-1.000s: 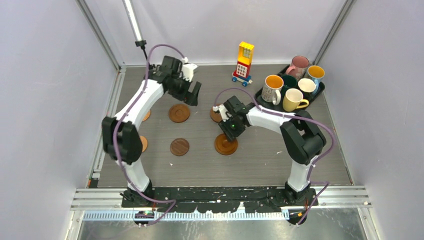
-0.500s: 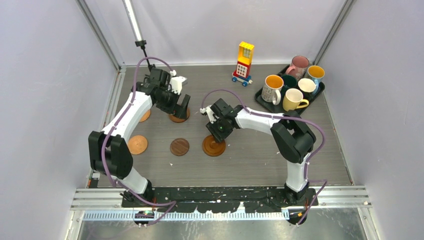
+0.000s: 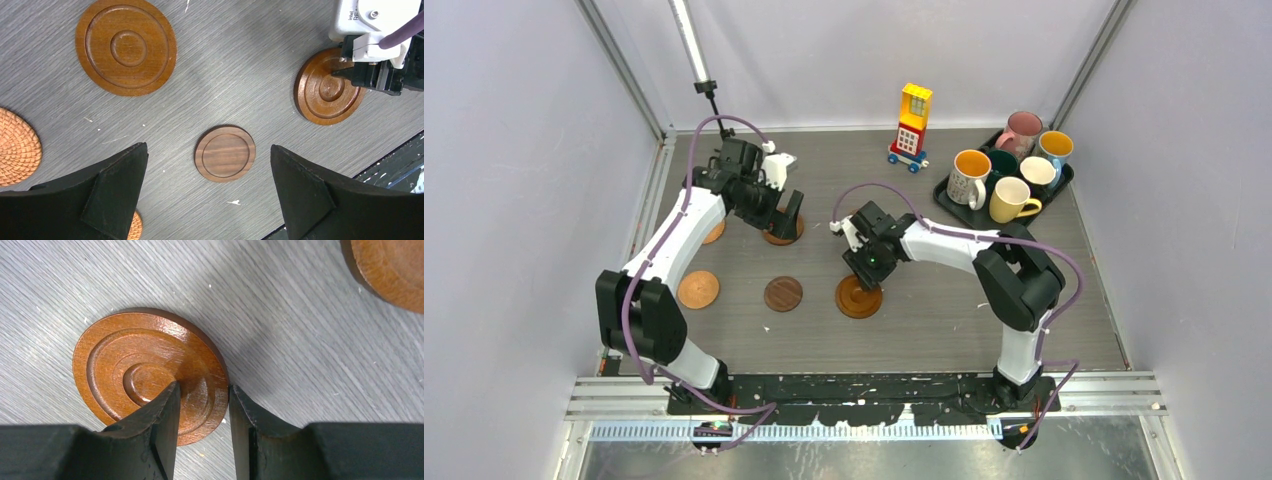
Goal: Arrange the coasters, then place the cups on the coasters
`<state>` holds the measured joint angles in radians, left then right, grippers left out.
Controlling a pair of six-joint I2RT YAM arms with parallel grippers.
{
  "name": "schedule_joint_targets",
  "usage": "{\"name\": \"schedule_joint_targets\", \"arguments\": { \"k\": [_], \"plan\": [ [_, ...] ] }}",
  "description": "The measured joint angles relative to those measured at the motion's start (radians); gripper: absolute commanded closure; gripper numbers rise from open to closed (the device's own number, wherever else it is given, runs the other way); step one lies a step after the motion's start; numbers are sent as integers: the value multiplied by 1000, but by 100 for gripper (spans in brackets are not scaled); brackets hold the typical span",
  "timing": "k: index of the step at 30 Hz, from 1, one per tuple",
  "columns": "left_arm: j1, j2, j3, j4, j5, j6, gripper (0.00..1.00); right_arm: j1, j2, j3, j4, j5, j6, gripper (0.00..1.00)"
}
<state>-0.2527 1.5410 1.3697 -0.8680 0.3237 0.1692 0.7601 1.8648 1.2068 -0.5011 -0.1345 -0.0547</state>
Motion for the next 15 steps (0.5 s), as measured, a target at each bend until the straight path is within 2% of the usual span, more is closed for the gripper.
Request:
{"name": "schedule_joint_targets", "arguments": {
  "k": [8, 15],
  "plan": [
    [0, 2, 0, 0, 14, 0, 4, -10, -13, 14, -100, 21, -13, 39],
    [0, 13, 6, -1, 21, 0, 3, -111, -61, 149, -191, 8, -36, 40]
  ]
}}
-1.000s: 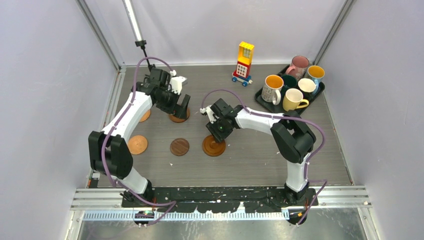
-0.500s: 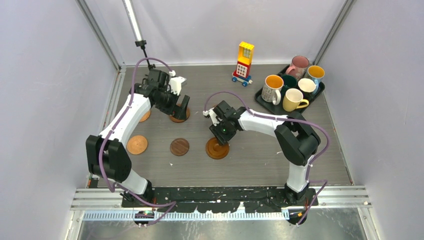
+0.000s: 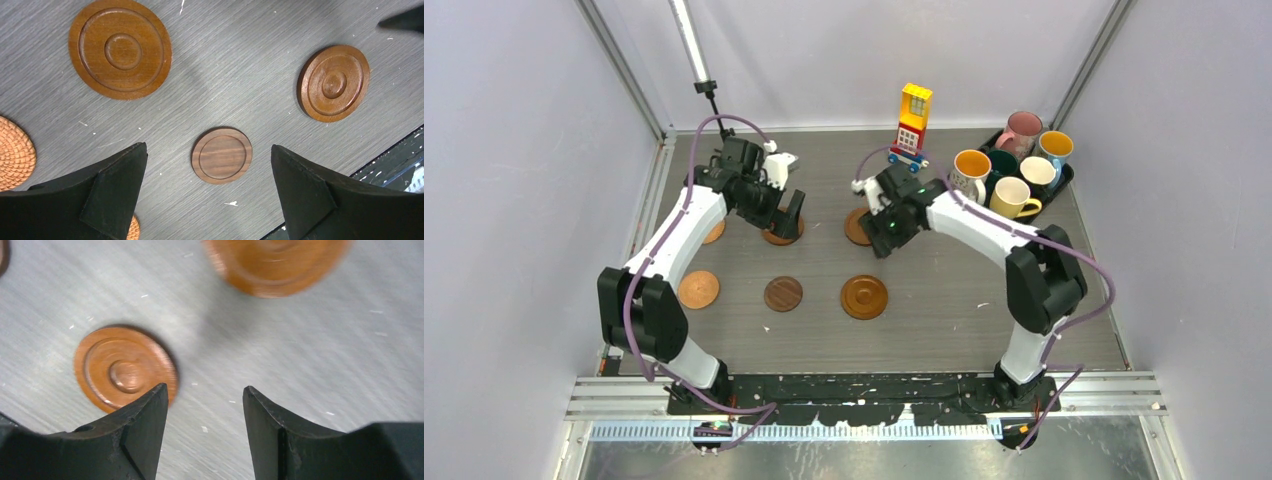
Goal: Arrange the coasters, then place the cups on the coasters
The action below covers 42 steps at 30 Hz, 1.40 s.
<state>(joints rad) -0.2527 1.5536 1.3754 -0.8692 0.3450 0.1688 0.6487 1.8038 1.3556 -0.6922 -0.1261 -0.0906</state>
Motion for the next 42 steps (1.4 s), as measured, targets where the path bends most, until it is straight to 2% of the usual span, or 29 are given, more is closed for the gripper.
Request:
{"name": "schedule_joint_targets", "arguments": {
  "k": [9, 12, 21, 31, 36, 42],
  "plan": [
    [0, 5, 14, 2, 0, -3, 4, -318, -29, 28, -12, 124, -130, 49],
    [0, 7, 14, 2, 0, -4, 4, -372, 1, 28, 4, 185, -170, 50],
    [0, 40, 31, 3, -1, -13, 4, -402, 161, 78, 56, 275, -248, 52],
    [0, 42, 40, 0, -1, -14, 5, -441, 225, 144, 105, 293, -323, 54],
    [0, 50, 64, 1, -1, -21, 5, -454, 266, 155, 109, 280, -350, 61],
    [0, 50, 66, -2, -2, -27, 5, -455, 267, 150, 105, 245, -364, 78]
  ]
}}
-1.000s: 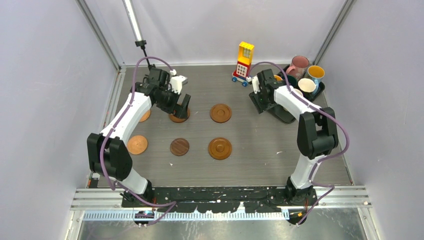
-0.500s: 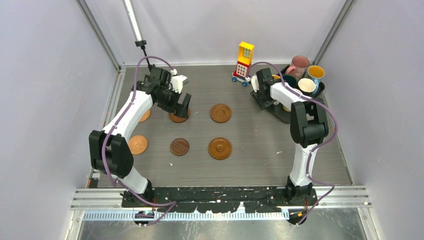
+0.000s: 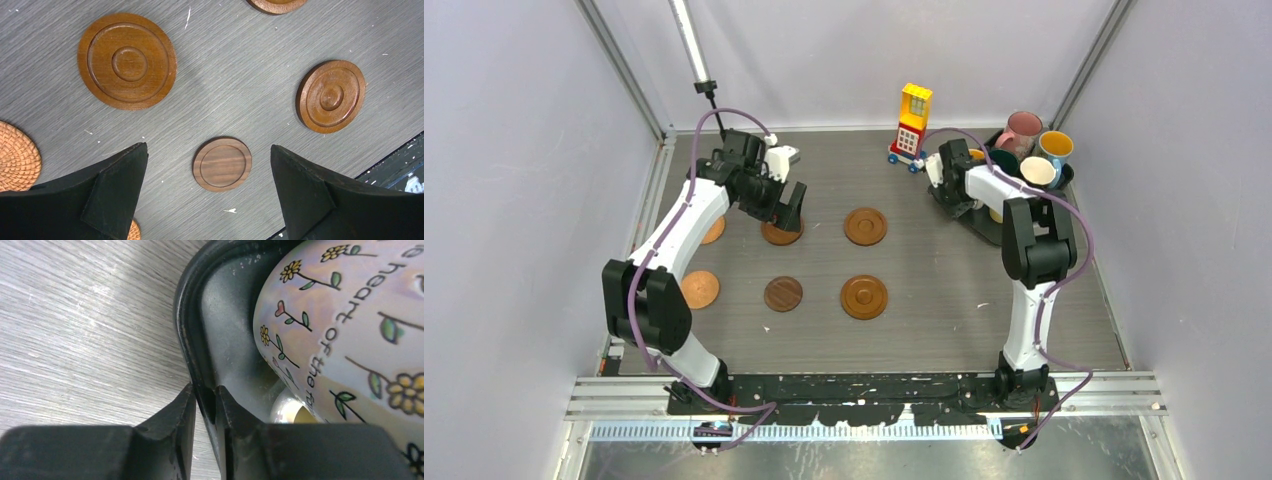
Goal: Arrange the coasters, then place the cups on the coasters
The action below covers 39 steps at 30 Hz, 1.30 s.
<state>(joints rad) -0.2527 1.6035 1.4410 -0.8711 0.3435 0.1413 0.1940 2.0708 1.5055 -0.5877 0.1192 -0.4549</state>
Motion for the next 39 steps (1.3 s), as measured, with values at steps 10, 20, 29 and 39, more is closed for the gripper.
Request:
{"name": "schedule_joint_targets", "arguments": {
  "k": [10, 20, 29, 39],
  "plan": [
    [0, 0, 0, -2, 0, -3, 6, -6, -106, -174, 111, -55, -93, 99],
    [0, 0, -9, -1, 3, -4, 6, -14, -334, -455, 87, -138, -242, 100],
    [0, -2, -37, 6, 22, -8, 7, 64, -570, -693, -16, -168, -389, 99],
    [0, -50, -80, 10, 35, -18, 7, 186, -793, -867, -149, -162, -491, 98]
  ]
}}
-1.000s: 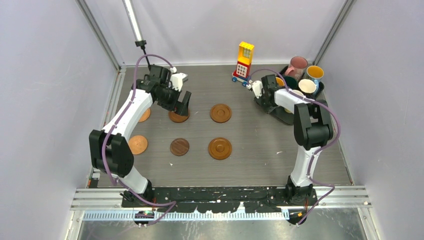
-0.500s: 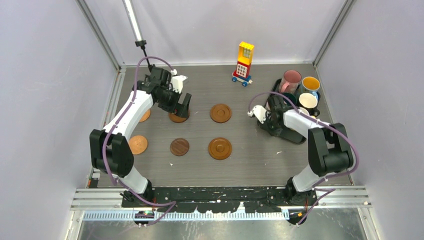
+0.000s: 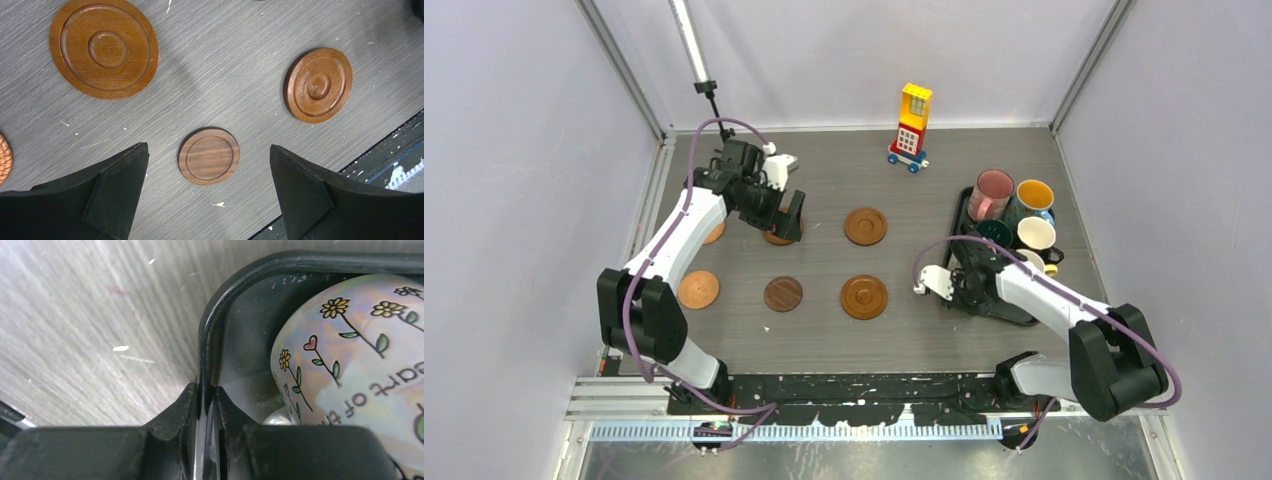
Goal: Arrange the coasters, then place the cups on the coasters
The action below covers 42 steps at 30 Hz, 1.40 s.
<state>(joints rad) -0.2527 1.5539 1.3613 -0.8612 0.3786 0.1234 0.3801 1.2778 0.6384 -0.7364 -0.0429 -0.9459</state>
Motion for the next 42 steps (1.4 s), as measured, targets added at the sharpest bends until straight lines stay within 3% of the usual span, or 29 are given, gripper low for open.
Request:
{"name": "schedule_joint_targets", "arguments": {
  "k": [4, 6, 9, 14, 19, 26, 32, 37, 42],
  "plan": [
    [-2, -14, -1, 3, 8, -7, 7, 0, -47, -18, -62, -2, -21, 64],
    [-5, -14, -1, 5, 9, -8, 6, 3, -66, -6, -117, -18, -6, 42],
    [-13, -14, -2, 5, 11, -9, 6, 20, -126, 53, -221, -58, 39, 26],
    [-31, -14, -2, 6, 12, -11, 6, 52, -232, 209, -352, -142, 111, 24],
    [-44, -13, -2, 6, 16, -11, 6, 14, -217, 417, -431, -200, 260, 28],
    [-63, 28, 31, 8, 25, -11, 7, -497, 54, 858, -471, -358, 383, 36],
    [-67, 87, 85, 12, 26, -15, 7, -851, 288, 967, -494, -349, 419, 49],
    [-67, 98, 101, 15, 26, -24, 7, -1032, 434, 972, -496, -297, 479, 52],
    [-67, 121, 114, 15, 26, -40, 7, -1088, 528, 969, -447, -234, 565, 54]
  ]
}}
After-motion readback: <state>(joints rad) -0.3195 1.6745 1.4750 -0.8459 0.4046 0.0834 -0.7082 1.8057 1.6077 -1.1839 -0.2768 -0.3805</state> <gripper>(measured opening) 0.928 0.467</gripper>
